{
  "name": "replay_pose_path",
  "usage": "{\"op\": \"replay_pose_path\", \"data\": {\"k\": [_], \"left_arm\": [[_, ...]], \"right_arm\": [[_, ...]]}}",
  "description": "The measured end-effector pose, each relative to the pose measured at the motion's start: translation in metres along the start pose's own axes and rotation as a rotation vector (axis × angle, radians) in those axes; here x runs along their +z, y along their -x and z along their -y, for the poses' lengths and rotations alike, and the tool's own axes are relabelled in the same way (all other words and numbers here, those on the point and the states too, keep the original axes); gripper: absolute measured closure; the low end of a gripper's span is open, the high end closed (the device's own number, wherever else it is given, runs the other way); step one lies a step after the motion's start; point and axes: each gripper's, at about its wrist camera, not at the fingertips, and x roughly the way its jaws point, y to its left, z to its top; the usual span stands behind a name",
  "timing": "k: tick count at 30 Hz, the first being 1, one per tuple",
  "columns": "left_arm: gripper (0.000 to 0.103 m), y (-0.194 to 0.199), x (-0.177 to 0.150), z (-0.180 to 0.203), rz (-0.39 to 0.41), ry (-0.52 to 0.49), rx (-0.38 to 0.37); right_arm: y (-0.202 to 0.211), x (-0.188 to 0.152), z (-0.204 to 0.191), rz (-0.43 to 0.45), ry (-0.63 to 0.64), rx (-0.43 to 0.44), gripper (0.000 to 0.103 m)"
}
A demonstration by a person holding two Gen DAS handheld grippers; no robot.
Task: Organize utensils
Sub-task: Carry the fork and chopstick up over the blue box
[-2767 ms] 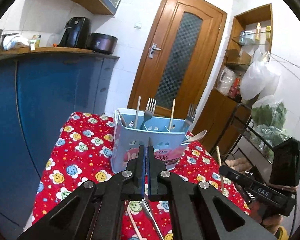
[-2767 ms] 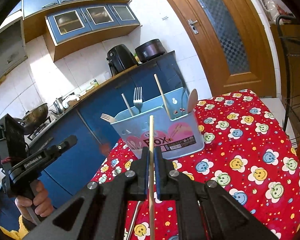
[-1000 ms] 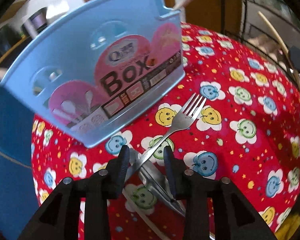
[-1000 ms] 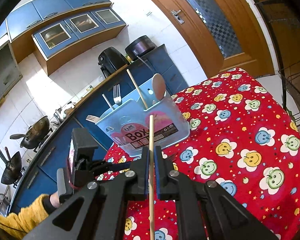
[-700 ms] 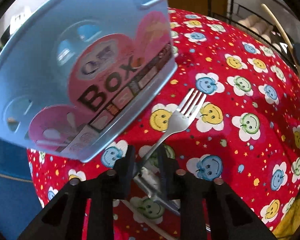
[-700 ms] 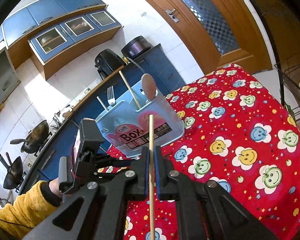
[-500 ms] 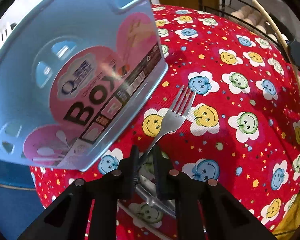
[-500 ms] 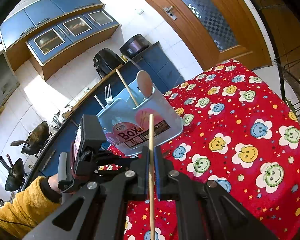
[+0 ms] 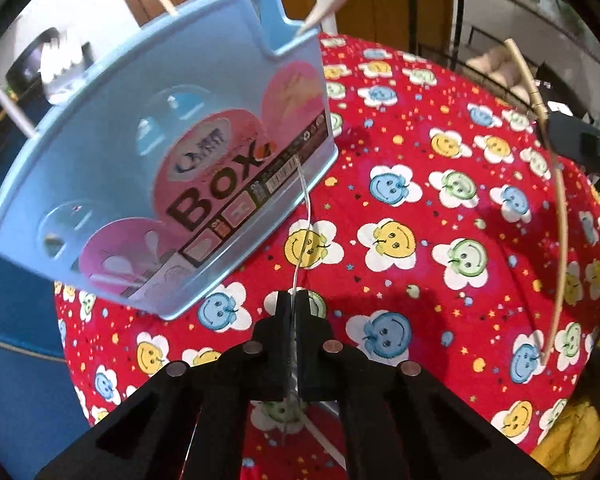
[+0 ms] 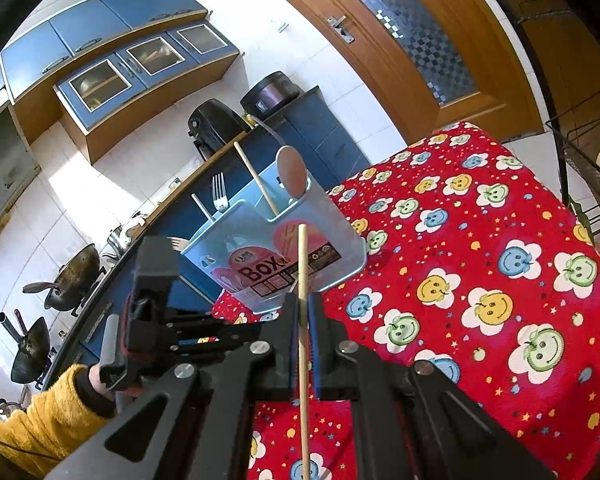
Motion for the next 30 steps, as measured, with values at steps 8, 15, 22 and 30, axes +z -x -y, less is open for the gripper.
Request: {"op": "replay_pose_path", "data": {"k": [8,15,22,30], "left_arm": [[0.102,0.039,-0.021,-0.013,0.159,0.12,-0.011],[0.102,0.08,-0.046,-0.025,0.312,0.288,-0.069],[0.102,0.108,-0.06,-0.04,0.442,0.397,-0.056],[0.102,0.138,-0.042,-0.07,0.604,0.474,-0.025]], "right_arm": [[0.002,0.001,-0.006,0.005,0.014,0.0,0.096],[0.003,0.005,-0.02,0.023,0.044,0.005,0.096],[0.005,0.012,-0.035,0.041,0.084,-0.003,0.096],[0.005,0.02,-0.052,0.058,0.125,-0.002,0.096]]}}
